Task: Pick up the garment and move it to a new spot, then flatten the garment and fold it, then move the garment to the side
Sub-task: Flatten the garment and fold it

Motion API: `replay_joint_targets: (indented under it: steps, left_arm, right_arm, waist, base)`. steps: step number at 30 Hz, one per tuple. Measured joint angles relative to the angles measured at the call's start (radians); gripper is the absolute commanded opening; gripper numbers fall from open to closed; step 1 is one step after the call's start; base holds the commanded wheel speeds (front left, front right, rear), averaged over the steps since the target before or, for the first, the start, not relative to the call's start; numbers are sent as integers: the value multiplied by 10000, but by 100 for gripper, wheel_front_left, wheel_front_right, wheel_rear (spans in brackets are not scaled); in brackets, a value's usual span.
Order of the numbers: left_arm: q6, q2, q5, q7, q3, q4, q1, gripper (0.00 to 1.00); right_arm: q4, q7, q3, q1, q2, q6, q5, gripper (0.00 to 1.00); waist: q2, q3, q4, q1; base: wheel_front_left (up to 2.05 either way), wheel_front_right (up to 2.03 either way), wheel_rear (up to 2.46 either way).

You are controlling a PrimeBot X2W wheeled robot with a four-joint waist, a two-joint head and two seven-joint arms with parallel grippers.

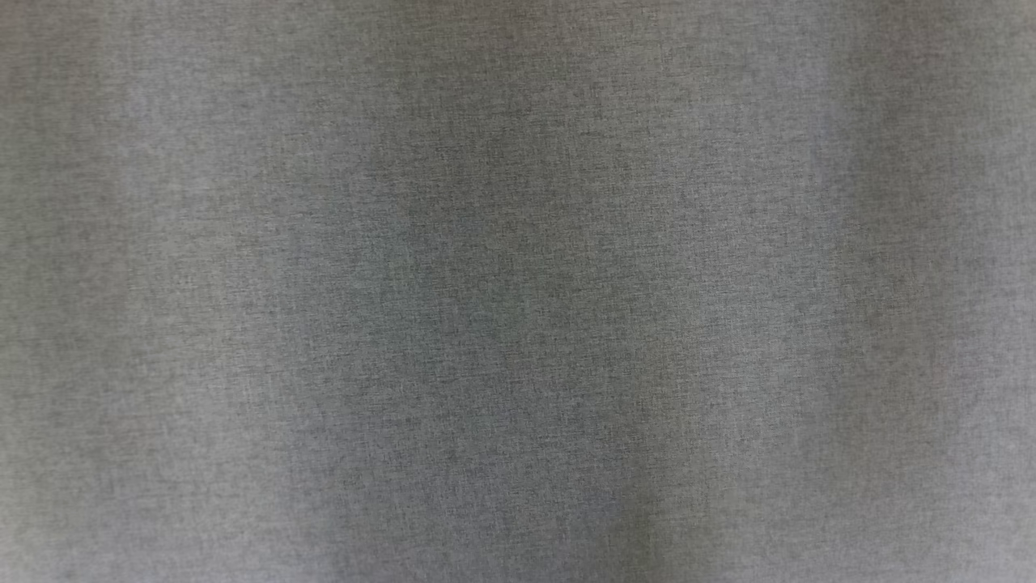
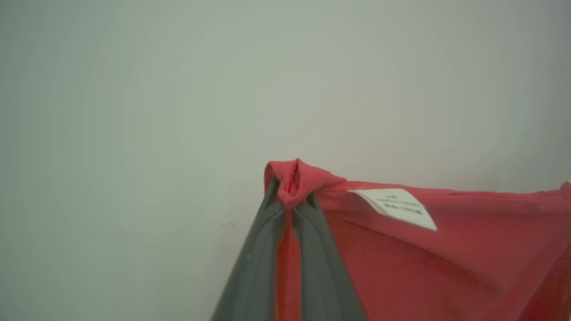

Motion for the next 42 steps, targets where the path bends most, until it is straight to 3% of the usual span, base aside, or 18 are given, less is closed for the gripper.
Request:
replay_joint_targets:
  steps: [7,12,16,20,22,27,30,35,42]
  left_arm:
    - [0,-65,-589,-1151,-408,-462,1646,0]
    - [2,13,-1179,-1707,-362,-1264,3923,0]
    - [121,236,-1352,-1914,-209,-2339,6218,0]
    - [861,207,-1298,-1977,297,-3940,8694,0]
    - [1229,159,-1218,-1998,794,-4932,9905,0]
    - [1808,-188,-892,-1998,1848,-6690,13124,0]
    - [1919,-462,-821,-1996,2265,-7200,14770,0]
    - [1705,-857,-734,-1996,2615,-7164,16948,0]
    - [1492,-1022,115,-1996,2972,-6759,18635,0]
  right_arm:
    - [-938,-648,984,1609,-347,0,1014,0]
    - [-2579,-1099,1478,4230,-1158,0,2414,0]
    - [-4242,-1406,1290,7209,-1946,0,3404,0]
    - [-5952,-1574,366,10307,-2803,0,3565,0]
    - [-6638,-1586,-290,11949,-2871,0,3628,0]
    - [-8169,-1588,-2069,15774,-1971,0,3484,0]
    - [-8955,-1572,-2934,17799,-1300,2,3009,0]
    - [-9764,-1381,-3837,20654,50,4,2272,0]
    - [-10195,-1124,-4243,22786,949,8,1214,0]
  waist:
    - [0,-342,104,1]
    - [0,-961,104,0]
    - [-1,-1581,74,0]
    - [-3,-2221,51,-2]
    - [-4,-2500,46,-3]
    - [-3,-3098,11,-2]
    - [-4,-3413,-14,-2]
    - [-4,-3888,-35,-1]
    - [-4,-4406,-186,-1]
  base:
    - [0,0,0]
    - [0,0,0]
    - [0,0,0]
    - [0,0,0]
    - [0,0,0]
    - [0,0,0]
    - [0,0,0]
    - [0,0,0]
    - [0,0,0]
